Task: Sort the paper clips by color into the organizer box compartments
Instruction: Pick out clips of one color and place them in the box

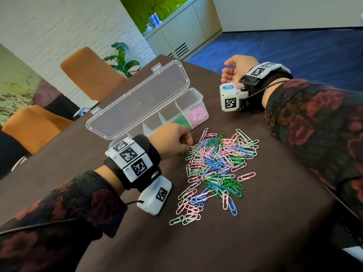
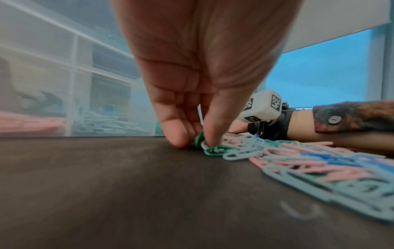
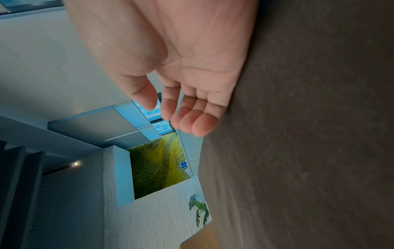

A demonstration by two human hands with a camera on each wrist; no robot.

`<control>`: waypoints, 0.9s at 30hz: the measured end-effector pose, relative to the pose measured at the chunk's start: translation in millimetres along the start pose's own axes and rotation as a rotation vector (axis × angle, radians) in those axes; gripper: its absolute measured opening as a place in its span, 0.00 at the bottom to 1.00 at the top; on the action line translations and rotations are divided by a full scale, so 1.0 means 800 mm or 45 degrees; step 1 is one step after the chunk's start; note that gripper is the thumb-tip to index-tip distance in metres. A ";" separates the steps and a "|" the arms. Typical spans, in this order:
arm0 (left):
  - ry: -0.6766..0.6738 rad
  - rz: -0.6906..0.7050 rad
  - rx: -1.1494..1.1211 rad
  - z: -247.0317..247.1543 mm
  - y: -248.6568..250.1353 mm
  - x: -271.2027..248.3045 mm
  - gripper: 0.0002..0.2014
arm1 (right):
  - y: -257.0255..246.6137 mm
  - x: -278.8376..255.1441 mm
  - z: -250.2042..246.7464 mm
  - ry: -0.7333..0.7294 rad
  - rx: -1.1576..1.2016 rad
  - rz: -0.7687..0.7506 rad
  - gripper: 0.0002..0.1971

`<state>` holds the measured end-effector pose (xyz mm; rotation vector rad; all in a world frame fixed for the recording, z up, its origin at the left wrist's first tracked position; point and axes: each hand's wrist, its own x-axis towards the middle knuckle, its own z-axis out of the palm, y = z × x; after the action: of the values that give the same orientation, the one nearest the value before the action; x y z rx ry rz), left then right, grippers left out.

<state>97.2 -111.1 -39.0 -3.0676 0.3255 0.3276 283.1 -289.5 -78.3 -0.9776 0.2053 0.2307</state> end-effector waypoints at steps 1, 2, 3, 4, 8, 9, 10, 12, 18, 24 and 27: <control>-0.013 -0.009 -0.041 0.001 -0.001 -0.004 0.04 | 0.000 0.000 0.000 0.003 -0.005 0.002 0.04; -0.027 -0.020 -0.104 0.003 -0.001 -0.008 0.06 | -0.001 0.000 0.000 0.005 -0.006 0.006 0.04; -0.050 -0.043 -0.207 0.005 -0.002 -0.014 0.08 | -0.001 0.001 -0.001 0.007 -0.003 0.012 0.04; -0.085 -0.073 -0.353 0.006 -0.002 -0.019 0.10 | -0.001 0.002 -0.001 0.009 0.002 0.017 0.03; -0.183 -0.132 -0.913 0.012 -0.010 -0.038 0.12 | -0.001 0.002 0.001 0.014 0.004 0.023 0.04; -0.176 -0.143 -1.030 0.014 -0.013 -0.041 0.11 | 0.000 0.002 0.001 0.016 0.003 0.025 0.04; -0.158 -0.160 -1.143 0.015 -0.014 -0.044 0.11 | 0.000 0.003 0.001 0.017 0.004 0.027 0.04; -0.112 -0.185 -1.350 0.017 -0.017 -0.049 0.11 | 0.000 0.004 0.000 0.020 0.005 0.026 0.04; -0.010 -0.232 -1.681 0.022 -0.024 -0.064 0.08 | 0.000 0.005 0.000 0.036 -0.004 0.004 0.03; 0.022 -0.279 -1.876 0.024 -0.023 -0.073 0.10 | 0.000 0.003 -0.001 0.039 -0.020 0.001 0.04; 0.018 -0.334 -2.073 0.021 -0.023 -0.073 0.08 | 0.000 0.003 0.000 0.053 -0.019 -0.001 0.04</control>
<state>41.8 -80.5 -43.0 -4.5146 -0.7810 0.8992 285.6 -289.0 -79.2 -0.9982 0.2414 0.2114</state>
